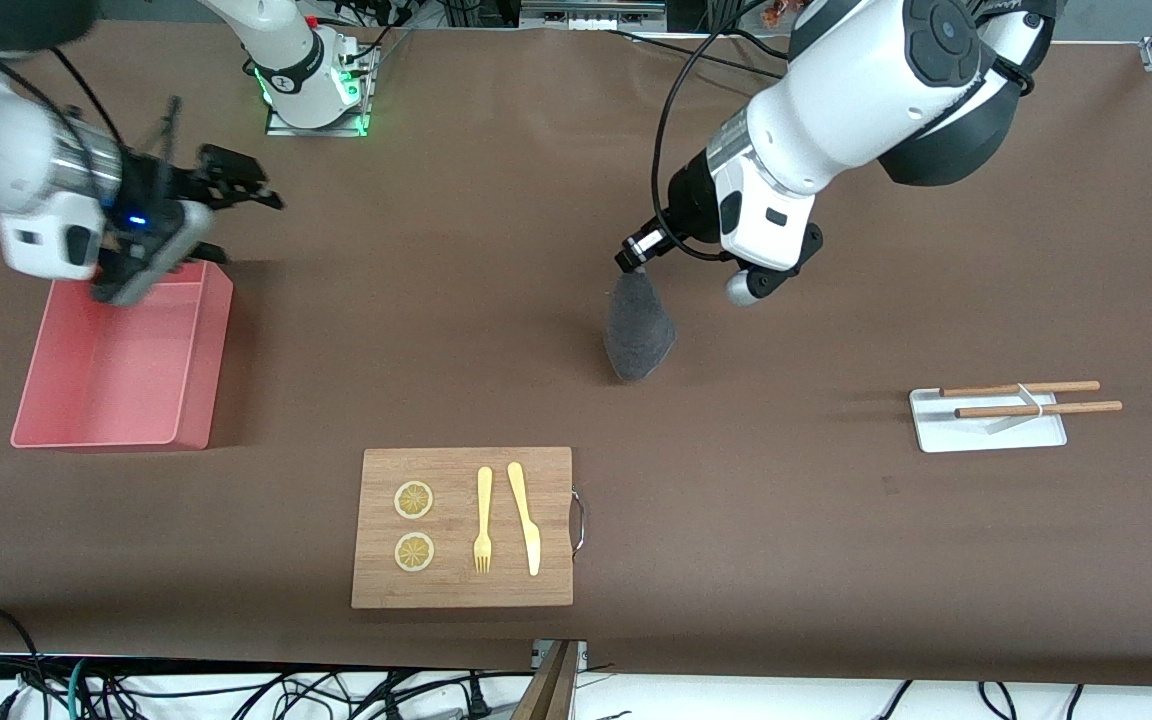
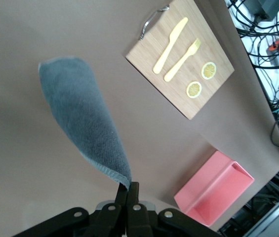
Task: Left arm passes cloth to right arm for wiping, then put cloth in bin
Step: 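Carry the cloth toward center while the right gripper reaches toward it, then grasp the cloth with the right gripper while the left gripper releases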
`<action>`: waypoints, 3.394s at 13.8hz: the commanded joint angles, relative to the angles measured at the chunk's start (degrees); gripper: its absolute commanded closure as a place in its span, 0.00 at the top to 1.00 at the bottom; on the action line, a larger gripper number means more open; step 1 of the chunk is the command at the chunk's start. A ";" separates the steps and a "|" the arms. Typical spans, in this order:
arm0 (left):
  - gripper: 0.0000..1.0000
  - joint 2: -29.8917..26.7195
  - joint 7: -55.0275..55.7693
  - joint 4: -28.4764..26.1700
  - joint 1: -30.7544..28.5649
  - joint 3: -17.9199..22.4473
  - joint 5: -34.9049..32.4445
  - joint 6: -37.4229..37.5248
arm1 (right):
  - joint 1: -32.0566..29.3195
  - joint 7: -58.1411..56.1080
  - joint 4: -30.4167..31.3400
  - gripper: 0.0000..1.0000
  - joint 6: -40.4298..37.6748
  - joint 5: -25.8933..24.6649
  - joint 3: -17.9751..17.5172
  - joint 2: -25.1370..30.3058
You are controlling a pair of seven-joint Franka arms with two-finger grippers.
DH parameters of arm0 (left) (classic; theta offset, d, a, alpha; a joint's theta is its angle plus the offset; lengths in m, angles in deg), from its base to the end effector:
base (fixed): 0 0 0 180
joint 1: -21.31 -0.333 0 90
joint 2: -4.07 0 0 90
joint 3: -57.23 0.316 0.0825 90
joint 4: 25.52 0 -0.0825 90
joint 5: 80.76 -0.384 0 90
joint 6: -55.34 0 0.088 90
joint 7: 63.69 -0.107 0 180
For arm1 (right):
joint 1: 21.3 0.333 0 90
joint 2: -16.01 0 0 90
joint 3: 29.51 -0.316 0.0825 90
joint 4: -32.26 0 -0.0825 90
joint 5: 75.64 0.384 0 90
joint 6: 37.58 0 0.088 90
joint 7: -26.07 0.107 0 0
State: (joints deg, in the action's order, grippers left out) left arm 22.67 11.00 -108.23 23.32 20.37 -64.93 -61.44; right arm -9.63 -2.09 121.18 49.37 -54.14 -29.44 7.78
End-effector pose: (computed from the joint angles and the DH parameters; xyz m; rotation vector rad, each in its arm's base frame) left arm 0.5528 -0.3830 0.5744 2.4178 0.9772 -0.2652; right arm 0.5666 0.1581 0.5548 -2.5830 -0.9142 0.1669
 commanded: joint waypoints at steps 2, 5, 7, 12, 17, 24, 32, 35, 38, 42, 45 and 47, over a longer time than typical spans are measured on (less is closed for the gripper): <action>0.00 4.69 7.74 4.65 5.63 0.83 -1.07 -5.55 | 4.32 -11.09 1.25 1.00 9.52 7.14 -0.06 -5.56; 0.00 4.78 11.95 5.35 5.64 0.66 -0.81 -6.00 | 4.77 -20.41 6.95 1.00 21.30 10.13 -3.49 -7.32; 0.00 4.70 14.34 5.80 5.64 0.66 -0.37 -6.00 | 4.95 -29.89 9.07 1.00 25.97 15.91 -3.49 -9.86; 0.00 4.52 14.78 6.94 5.81 0.39 0.07 -6.27 | 8.53 -42.42 9.08 1.00 33.99 30.35 -4.63 -17.43; 0.00 4.61 19.00 8.08 5.99 0.31 0.16 -6.36 | 17.95 -41.54 9.97 1.00 46.54 37.65 -4.64 -20.07; 0.00 4.61 19.00 8.08 5.99 0.31 0.07 -6.36 | 19.01 -41.01 9.52 0.61 48.93 39.68 -4.64 -21.13; 0.00 4.70 19.00 7.99 6.07 0.39 0.07 -6.36 | 16.72 -40.75 7.85 0.00 43.77 38.80 -1.92 -20.42; 0.00 4.52 18.30 7.99 5.81 0.39 -0.54 -6.27 | 16.64 -40.75 7.77 0.00 41.21 38.01 -0.34 -19.72; 0.38 4.26 17.69 7.73 4.85 0.48 -0.90 -5.92 | 16.55 -40.75 7.68 0.00 38.04 37.39 0.98 -19.28; 0.72 4.17 17.59 7.73 4.85 0.74 -0.98 -5.83 | 16.46 -40.66 7.50 0.00 35.67 34.67 2.22 -18.93; 1.00 3.12 17.51 7.47 4.06 1.01 -0.98 -5.22 | 16.37 -39.35 7.67 0.00 31.03 29.85 5.72 -17.71; 1.00 2.68 14.63 7.55 2.74 1.10 -1.07 -1.81 | 15.76 -37.42 7.76 0.00 26.02 22.31 8.18 -15.86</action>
State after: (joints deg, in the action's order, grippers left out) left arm 26.17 28.29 -101.47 27.36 21.33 -64.92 -66.86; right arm 6.87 -42.05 128.72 80.09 -26.33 -23.17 -10.87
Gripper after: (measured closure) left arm 0.000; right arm 0.982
